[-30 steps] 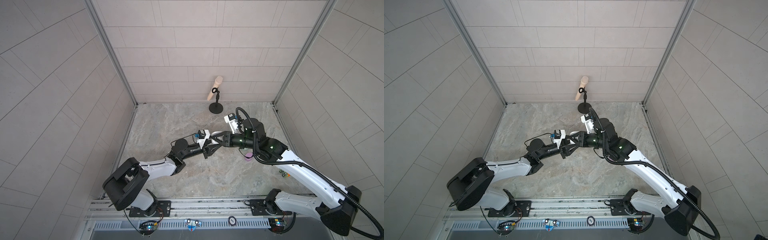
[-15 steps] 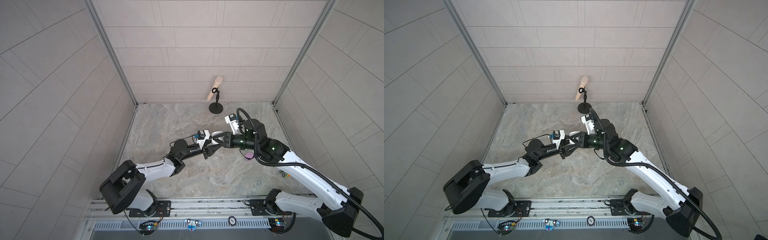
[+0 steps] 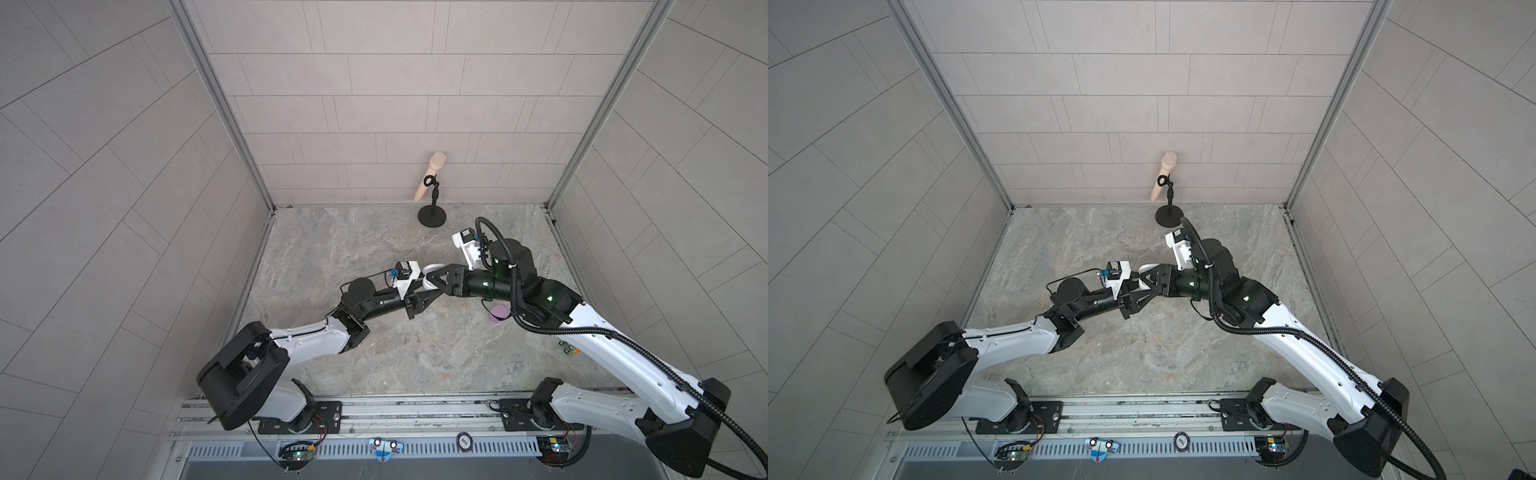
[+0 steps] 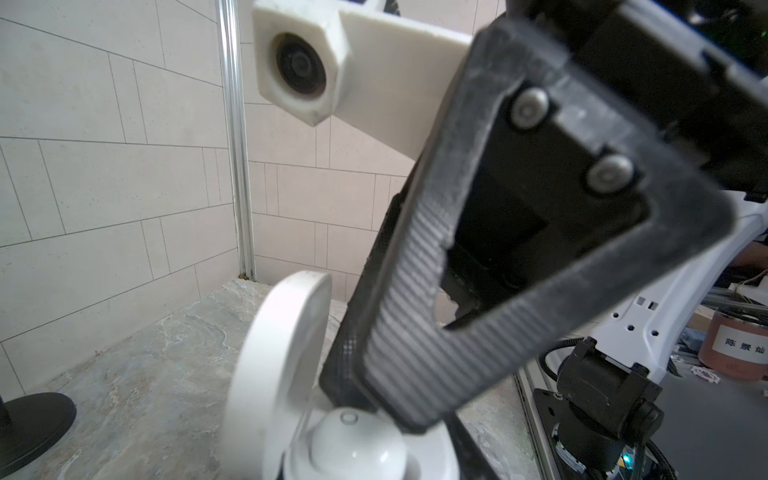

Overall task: Insert the wireless bluetooth earbuds into the charging case
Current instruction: 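Press the earbud into the empty case slot with the right gripper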

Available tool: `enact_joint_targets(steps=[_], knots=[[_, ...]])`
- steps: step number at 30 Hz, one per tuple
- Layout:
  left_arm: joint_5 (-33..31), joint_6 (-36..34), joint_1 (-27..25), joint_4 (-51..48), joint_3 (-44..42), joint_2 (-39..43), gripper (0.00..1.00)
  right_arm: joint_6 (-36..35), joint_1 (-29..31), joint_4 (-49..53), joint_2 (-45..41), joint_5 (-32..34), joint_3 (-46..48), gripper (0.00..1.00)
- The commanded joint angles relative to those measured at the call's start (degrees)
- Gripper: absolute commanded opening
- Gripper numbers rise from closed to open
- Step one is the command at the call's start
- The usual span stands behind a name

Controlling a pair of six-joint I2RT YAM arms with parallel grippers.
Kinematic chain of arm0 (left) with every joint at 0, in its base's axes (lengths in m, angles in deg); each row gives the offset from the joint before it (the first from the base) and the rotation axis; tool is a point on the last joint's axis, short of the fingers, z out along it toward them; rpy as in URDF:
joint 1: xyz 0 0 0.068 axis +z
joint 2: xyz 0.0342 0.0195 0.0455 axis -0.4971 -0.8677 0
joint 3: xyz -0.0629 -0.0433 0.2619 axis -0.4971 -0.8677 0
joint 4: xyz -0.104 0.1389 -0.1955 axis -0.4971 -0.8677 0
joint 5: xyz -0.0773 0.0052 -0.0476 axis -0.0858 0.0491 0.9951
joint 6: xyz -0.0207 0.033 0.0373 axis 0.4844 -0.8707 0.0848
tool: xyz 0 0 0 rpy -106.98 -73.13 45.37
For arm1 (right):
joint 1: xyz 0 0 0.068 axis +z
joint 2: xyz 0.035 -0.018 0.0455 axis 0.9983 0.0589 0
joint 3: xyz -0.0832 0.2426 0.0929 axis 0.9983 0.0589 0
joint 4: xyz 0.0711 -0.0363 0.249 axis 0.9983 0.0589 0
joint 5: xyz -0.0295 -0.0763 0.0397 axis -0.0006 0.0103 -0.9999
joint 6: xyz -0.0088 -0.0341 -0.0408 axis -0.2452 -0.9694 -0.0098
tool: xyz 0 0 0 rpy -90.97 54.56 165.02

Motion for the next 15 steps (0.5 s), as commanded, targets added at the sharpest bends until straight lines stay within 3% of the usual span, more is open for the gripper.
enact_joint_targets(steps=[1, 15], knots=[[-0.2, -0.86, -0.15, 2.95, 0.1, 2.35, 0.14, -0.07, 0.15, 3.41, -0.52, 0.92, -0.58, 0.45], [0.04, -1.57, -0.06, 1.84, -0.26, 0.89, 0.14, -7.19, -0.66, 15.7, -4.66, 6.15, -7.39, 0.61]])
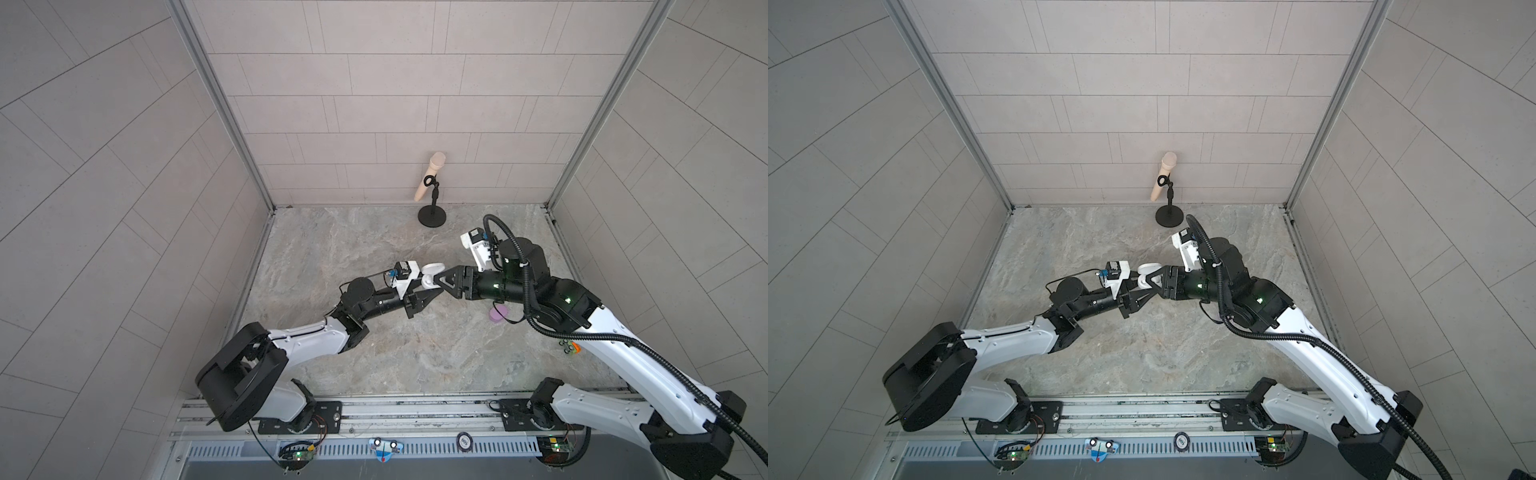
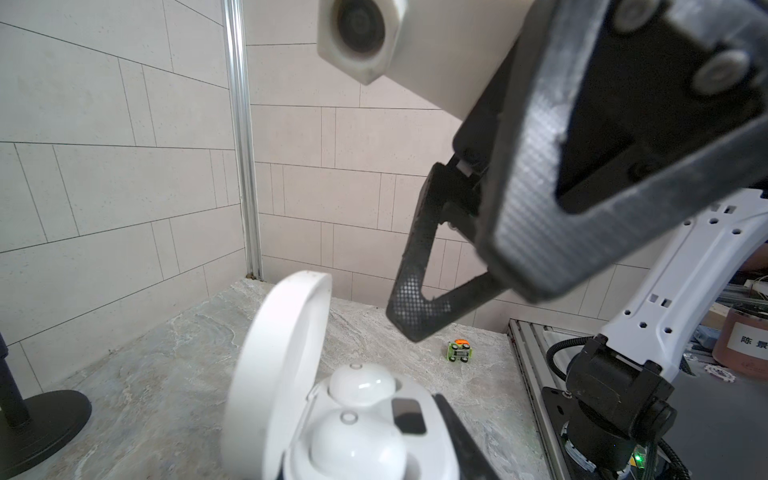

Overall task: Insert the wireless bluetooth earbuds into the charging case
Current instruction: 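Press the earbud into the empty case slot with the right gripper, then open the right gripper and pull it back from the case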

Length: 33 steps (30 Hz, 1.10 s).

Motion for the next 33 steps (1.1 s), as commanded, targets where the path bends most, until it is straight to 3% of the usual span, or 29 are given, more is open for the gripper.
enact_joint_targets(steps=[1, 8, 14, 20, 27, 33], knots=[[0.83, -0.62, -0.06, 1.82, -0.08, 0.59, 0.14, -4.16, -1.37, 5.76, -0.79, 2.84, -3.76, 0.62], [3.81, -0.27, -0.15, -0.46, -0.76, 0.9, 0.14, -9.54, -5.31, 10.66, 4.73, 2.55, -9.64, 0.71], [5.24, 0.17, -0.38, -0.71, -0.51, 0.69, 0.14, -12.01, -5.91, 11.82, 10.93, -0.02, -14.21, 0.71], [5.6, 0.44, -0.41, 0.34, -0.09, -0.26, 0.14, -12.83, -5.87, 13.25, 14.37, -2.24, -15.96, 0.64], [5.42, 0.17, -0.42, 0.04, 0.01, -0.22, 0.14, -12.38, -4.94, 15.55, 13.97, -2.6, -13.83, 0.5], [5.33, -0.18, -0.42, -0.61, 0.86, -0.56, 0.14, -10.91, -3.92, 16.56, 11.06, -1.77, -10.0, 0.48]])
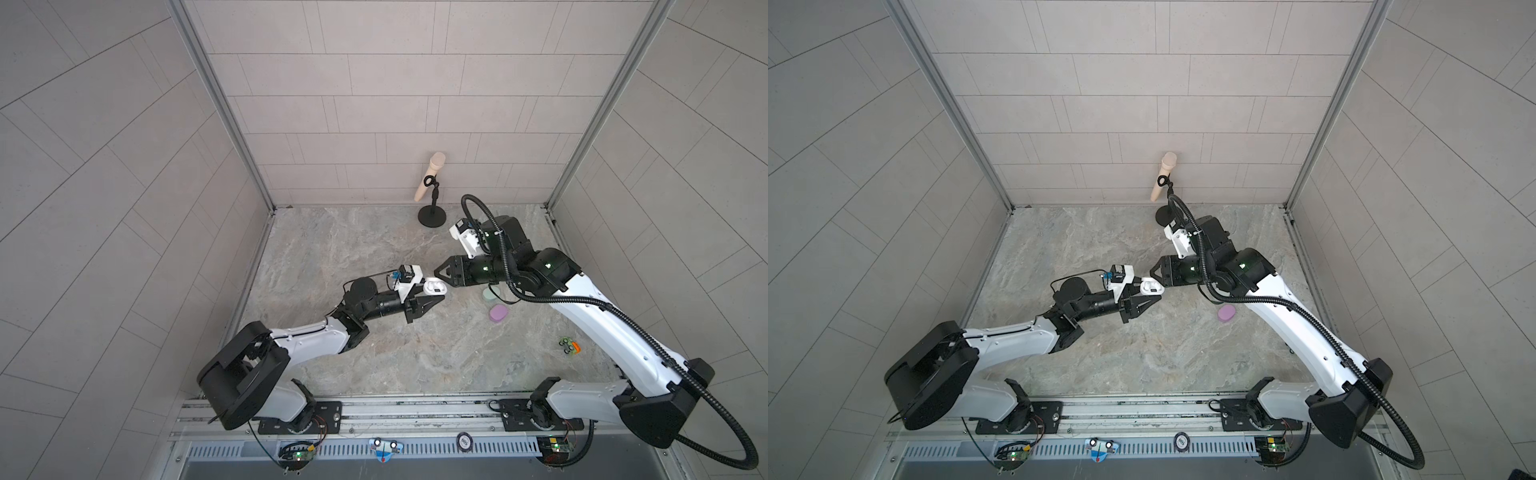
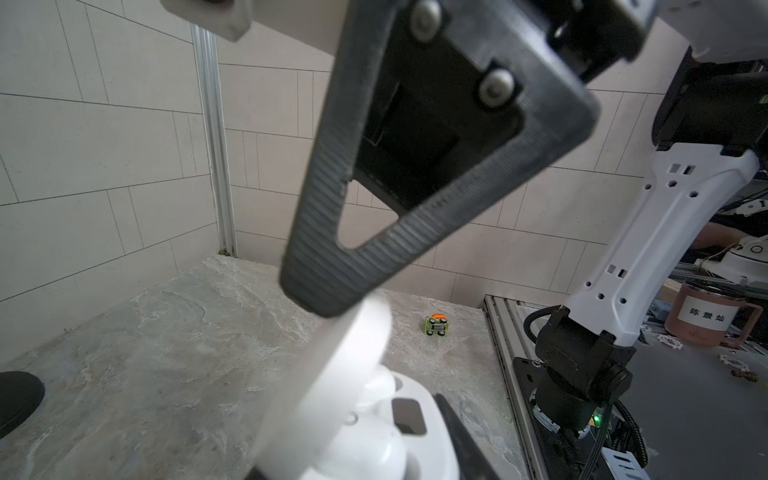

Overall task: Insert the wireless bluetooth earbuds into the charging case
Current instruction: 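Open the right gripper and pull it back from the case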

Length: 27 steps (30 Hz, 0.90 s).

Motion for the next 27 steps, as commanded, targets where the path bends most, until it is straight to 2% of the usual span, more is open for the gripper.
enact_joint_targets(steps=[1, 8, 14, 18, 27], knots=[[0.7, -0.4, -0.26, 2.41, 1.18, -0.01, 0.14, 0.88, 0.75, 2.75, -2.28, 0.66, 2.14, 0.48], [0.63, -0.31, -0.28, 2.2, 1.56, -0.26, 0.14, 1.07, 2.32, 3.18, -2.55, 1.8, 3.64, 0.5], [0.72, -0.15, -0.31, 1.71, 1.23, -0.39, 0.14, 1.52, 3.72, 1.68, -1.36, 2.16, 1.53, 0.68], [0.72, -0.29, -0.29, 1.53, 1.15, -0.26, 0.14, 1.67, 5.16, 1.53, 0.28, 2.69, 0.4, 0.73], [0.46, -0.48, -0.3, 1.53, 0.61, 0.31, 0.15, 3.62, 5.91, 1.0, 2.89, 3.54, 0.39, 0.74]])
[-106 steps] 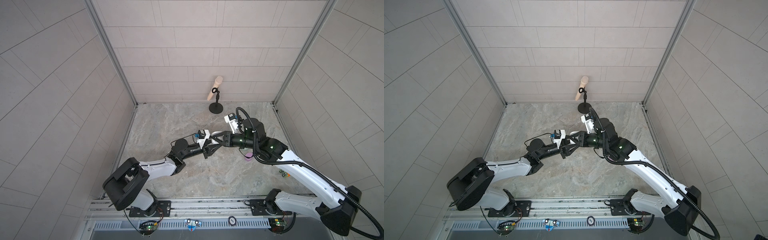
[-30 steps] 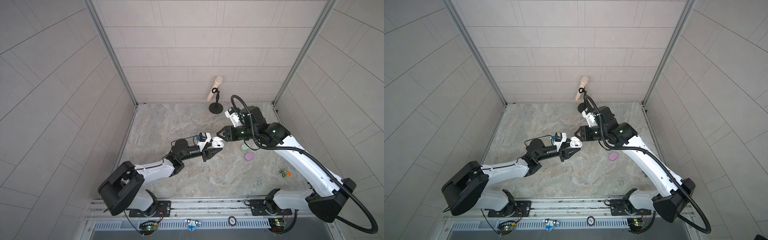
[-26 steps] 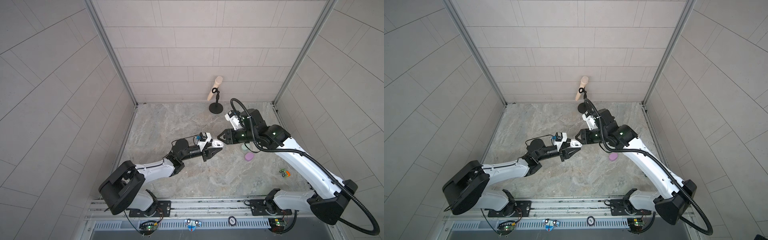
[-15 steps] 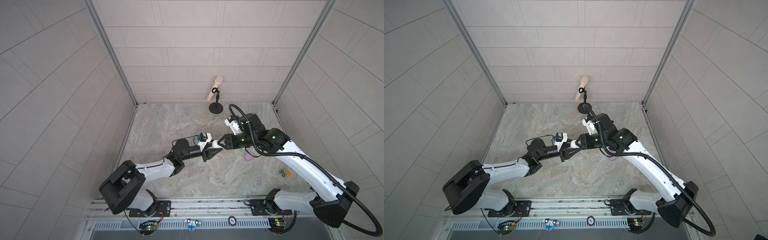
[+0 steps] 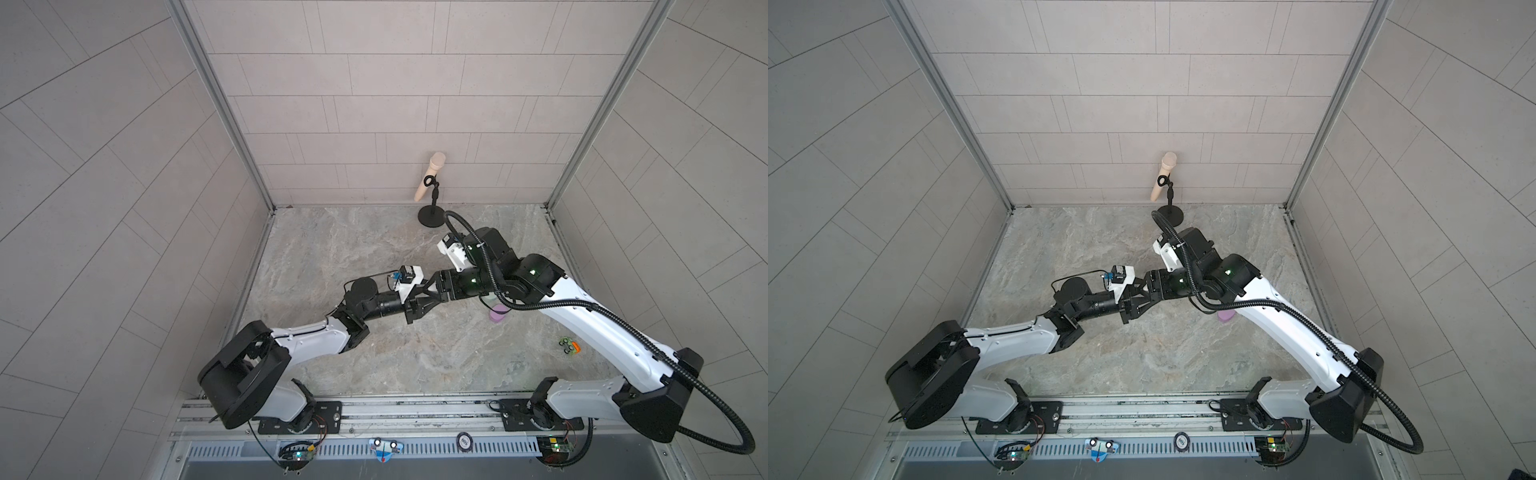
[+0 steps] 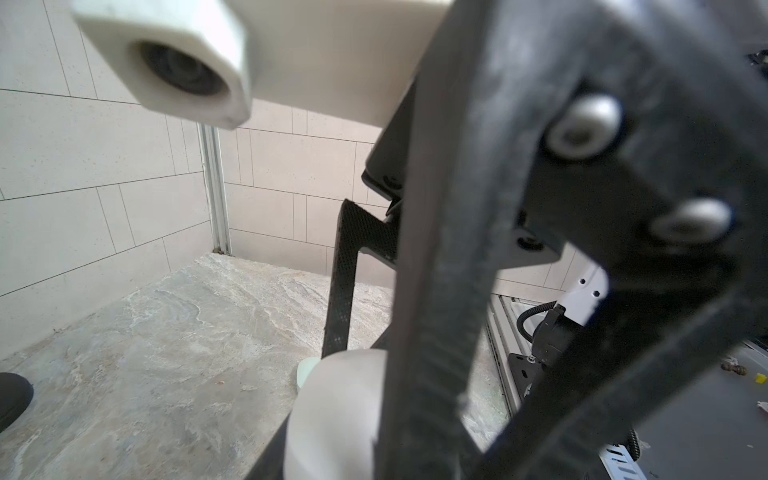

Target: Insert the wireless bluetooth earbuds into the charging case

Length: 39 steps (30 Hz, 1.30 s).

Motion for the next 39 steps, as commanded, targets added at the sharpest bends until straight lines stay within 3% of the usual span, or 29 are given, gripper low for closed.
enact_joint_targets(steps=[1, 11, 14, 15, 18, 25, 32, 39], knots=[[0.24, -0.44, -0.31, 1.78, 0.54, 0.58, 0.15, 1.52, 0.33, 0.02, 0.57, 0.94, -0.92, 0.73], [-0.07, -0.53, -0.3, 1.8, 0.14, 0.56, 0.16, 2.59, 0.32, -0.49, 0.6, 0.19, -1.01, 0.55], [0.03, -0.52, -0.31, 1.28, 0.31, 0.43, 0.2, 2.6, 0.31, -0.4, 0.18, 0.84, -0.85, 0.51], [0.01, -0.45, -0.31, 1.21, 0.25, 0.44, 0.24, 2.37, 0.36, -0.29, 0.13, 1.34, -0.84, 0.51], [-0.6, -0.44, -0.3, -0.13, 0.0, 0.25, 0.52, 1.28, -0.72, 1.14, -0.42, 3.42, -0.54, 0.5], [-6.38, 0.67, -0.26, -2.55, -5.94, 2.81, 1.0, -2.56, -6.97, 1.46, -2.66, 7.03, 5.04, 0.49], [-13.34, 0.98, -0.31, -8.37, -9.89, 7.85, 1.0, -6.1, -12.72, -1.04, -0.73, 14.35, 15.71, 0.48], [-15.4, -0.57, -0.31, -12.81, -10.31, 11.5, 1.0, -5.86, -15.01, -10.6, 5.2, 17.92, 26.16, 0.48]])
